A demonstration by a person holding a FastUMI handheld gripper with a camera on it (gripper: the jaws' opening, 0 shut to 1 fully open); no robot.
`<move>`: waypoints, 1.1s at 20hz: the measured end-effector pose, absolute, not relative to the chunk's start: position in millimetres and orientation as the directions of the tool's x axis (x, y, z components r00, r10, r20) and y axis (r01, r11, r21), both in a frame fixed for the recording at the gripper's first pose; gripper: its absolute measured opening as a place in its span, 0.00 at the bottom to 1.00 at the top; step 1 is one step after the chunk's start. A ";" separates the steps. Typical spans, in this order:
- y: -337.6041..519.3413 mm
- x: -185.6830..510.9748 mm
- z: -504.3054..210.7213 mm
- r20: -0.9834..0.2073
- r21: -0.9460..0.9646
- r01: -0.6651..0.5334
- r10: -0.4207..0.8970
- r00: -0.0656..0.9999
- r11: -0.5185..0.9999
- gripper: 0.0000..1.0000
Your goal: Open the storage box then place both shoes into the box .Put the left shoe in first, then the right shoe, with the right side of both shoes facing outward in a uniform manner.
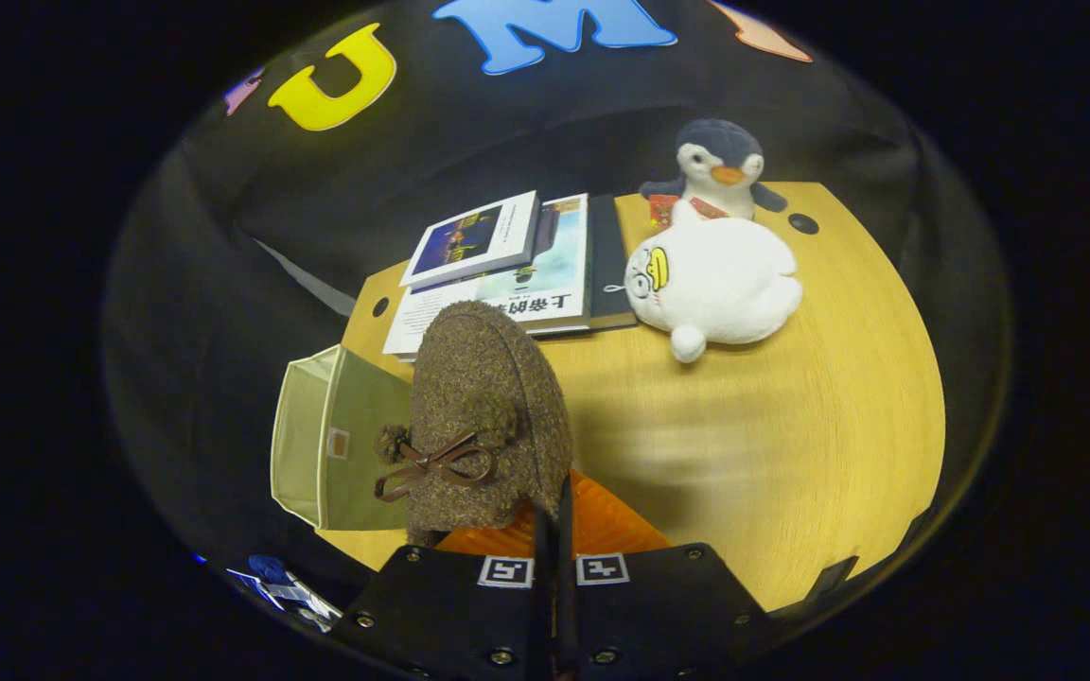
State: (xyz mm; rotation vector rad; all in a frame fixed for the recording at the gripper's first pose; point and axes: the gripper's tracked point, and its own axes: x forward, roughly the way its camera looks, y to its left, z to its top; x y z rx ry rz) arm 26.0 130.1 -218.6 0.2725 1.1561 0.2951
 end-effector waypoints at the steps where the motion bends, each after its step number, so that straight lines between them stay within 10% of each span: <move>1: 141.0 27.1 -213.7 -0.852 0.362 -0.106 0.375 0.366 0.926 0.02; 22: 424.4 45.8 -179.2 -0.825 0.379 -0.511 0.532 0.191 0.771 0.02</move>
